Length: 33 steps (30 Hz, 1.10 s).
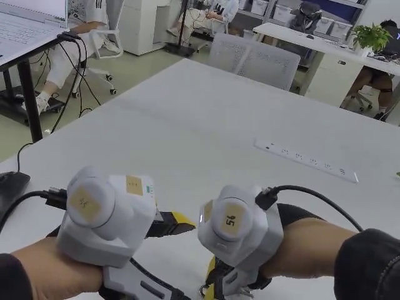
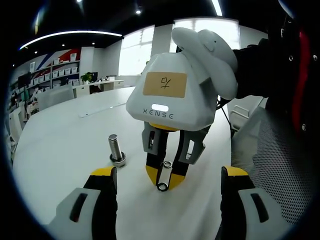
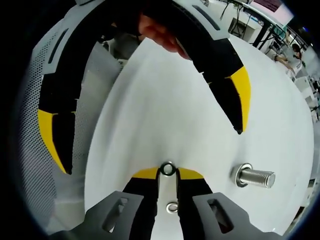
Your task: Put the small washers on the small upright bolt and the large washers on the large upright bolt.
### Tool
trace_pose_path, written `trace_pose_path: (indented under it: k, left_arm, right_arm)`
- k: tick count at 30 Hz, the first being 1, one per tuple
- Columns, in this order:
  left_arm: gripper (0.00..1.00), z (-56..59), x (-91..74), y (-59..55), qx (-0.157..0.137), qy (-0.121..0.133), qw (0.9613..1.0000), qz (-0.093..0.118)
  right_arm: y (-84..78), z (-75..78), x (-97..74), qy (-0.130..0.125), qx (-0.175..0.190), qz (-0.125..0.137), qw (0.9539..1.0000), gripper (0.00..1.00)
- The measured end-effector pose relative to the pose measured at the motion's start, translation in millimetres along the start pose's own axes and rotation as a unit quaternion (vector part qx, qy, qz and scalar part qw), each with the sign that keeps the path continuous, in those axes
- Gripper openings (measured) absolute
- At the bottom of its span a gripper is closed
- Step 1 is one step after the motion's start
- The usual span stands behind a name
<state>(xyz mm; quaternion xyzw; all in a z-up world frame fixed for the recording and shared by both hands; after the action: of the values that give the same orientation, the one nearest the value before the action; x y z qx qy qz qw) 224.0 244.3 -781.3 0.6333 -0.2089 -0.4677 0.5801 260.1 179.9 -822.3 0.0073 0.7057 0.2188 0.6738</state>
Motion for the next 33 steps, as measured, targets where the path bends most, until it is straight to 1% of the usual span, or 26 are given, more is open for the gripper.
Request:
trace_pose_path:
  k: [5,14,33]
  left_arm:
    - [0.85,0.4,0.0,-0.4,0.0,0.0,1.0,-0.001]
    - [0.85,1.3,0.4,-1.6,0.0,-0.003,1.0,-0.004]
    - [0.85,3.4,2.9,-3.8,0.002,-0.012,0.9999,-0.011]
  right_arm:
    - [-1.5,-1.2,-0.7,0.0,0.003,-0.003,1.0,0.14]
    - [-10.4,-1.2,-6.6,-0.005,0.014,-0.005,0.9999,0.14]
    - [-39.1,-2.3,-32.0,-0.032,0.05,-0.005,0.9982,0.14]
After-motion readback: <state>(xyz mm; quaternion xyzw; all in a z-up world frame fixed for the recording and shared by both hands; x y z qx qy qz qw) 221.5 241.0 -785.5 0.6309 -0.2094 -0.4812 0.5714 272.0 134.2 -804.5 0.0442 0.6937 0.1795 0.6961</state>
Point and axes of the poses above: the centre of the closed fingertips' face, and the gripper's own axes: x roughly forward along the fingers, z roughly to its right, y roughly out of its top, the point moved 6 cm from there along -x, roughly backward along the fingers, and after that the axes turned 3 degrees about z, right-handed, at the moved point
